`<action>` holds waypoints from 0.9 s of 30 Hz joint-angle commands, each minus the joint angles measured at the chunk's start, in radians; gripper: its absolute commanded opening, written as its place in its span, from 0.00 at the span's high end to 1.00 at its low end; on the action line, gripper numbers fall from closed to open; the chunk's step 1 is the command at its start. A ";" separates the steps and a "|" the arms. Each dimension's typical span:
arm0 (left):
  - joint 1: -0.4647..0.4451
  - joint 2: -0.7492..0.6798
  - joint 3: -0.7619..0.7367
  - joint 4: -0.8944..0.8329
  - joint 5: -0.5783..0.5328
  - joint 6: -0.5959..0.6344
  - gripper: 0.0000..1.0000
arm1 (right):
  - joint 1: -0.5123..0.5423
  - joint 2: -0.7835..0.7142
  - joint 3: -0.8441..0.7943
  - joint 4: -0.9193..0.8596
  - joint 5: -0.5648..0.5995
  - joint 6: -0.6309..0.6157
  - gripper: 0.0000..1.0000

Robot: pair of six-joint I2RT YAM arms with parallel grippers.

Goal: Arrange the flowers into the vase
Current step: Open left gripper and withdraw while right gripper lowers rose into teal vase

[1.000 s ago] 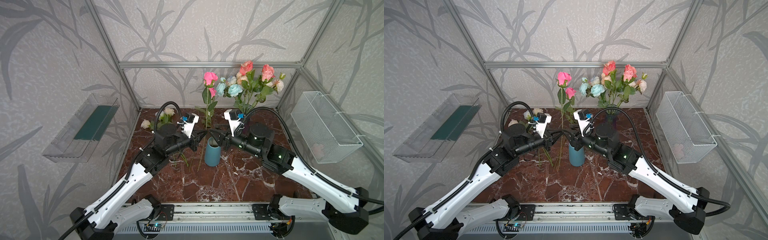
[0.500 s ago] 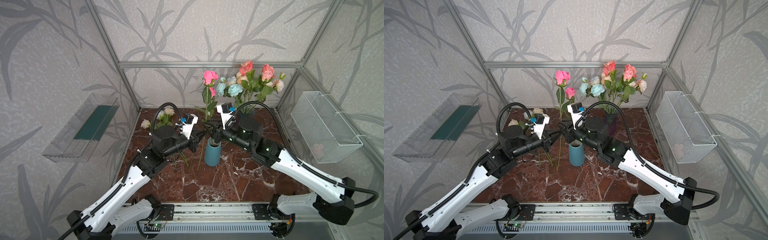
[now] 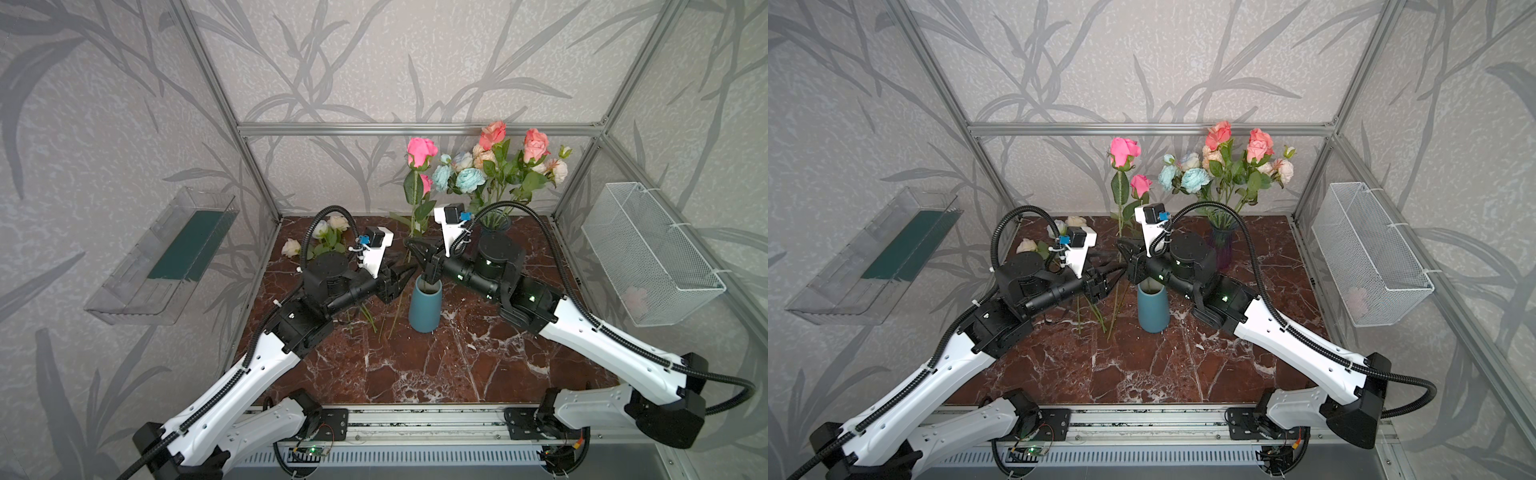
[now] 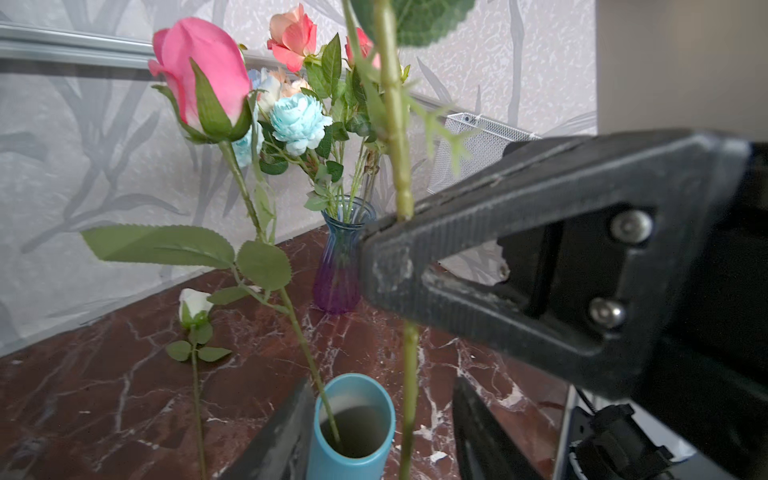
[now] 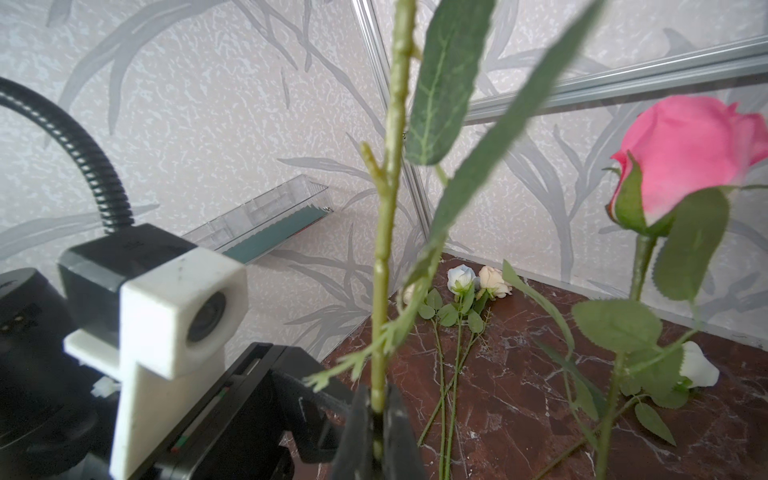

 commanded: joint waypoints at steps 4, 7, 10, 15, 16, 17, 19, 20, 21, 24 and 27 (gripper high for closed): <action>-0.001 -0.124 -0.096 0.136 -0.206 -0.009 0.41 | 0.002 -0.083 0.048 0.005 0.087 -0.141 1.00; -0.002 -0.184 -0.148 0.194 -0.365 -0.017 0.40 | 0.001 -0.100 0.075 -0.024 0.129 -0.222 1.00; 0.003 -0.219 -0.177 0.221 -0.535 -0.025 0.37 | -0.002 -0.119 0.086 -0.024 0.172 -0.291 1.00; 0.015 -0.260 -0.229 0.280 -0.683 -0.047 0.34 | -0.068 -0.126 0.113 -0.027 0.171 -0.309 1.00; 0.017 -0.261 -0.228 0.279 -0.697 -0.050 0.34 | -0.082 -0.125 0.113 -0.028 0.165 -0.305 1.00; 0.019 -0.260 -0.227 0.275 -0.705 -0.053 0.34 | -0.096 -0.121 0.112 -0.029 0.163 -0.302 1.00; 0.026 -0.256 -0.225 0.273 -0.704 -0.057 0.34 | -0.116 -0.115 0.107 -0.035 0.160 -0.303 1.00; 0.028 -0.253 -0.225 0.270 -0.701 -0.063 0.34 | -0.131 -0.115 0.100 -0.037 0.159 -0.296 1.00; 0.030 -0.251 -0.226 0.269 -0.696 -0.069 0.33 | -0.150 -0.116 0.088 -0.035 0.144 -0.277 1.00; 0.036 -0.246 -0.223 0.268 -0.676 -0.076 0.33 | -0.199 -0.115 0.051 -0.023 0.097 -0.211 1.00; 0.043 -0.238 -0.218 0.260 -0.661 -0.080 0.33 | -0.205 -0.104 0.018 -0.013 0.096 -0.203 1.00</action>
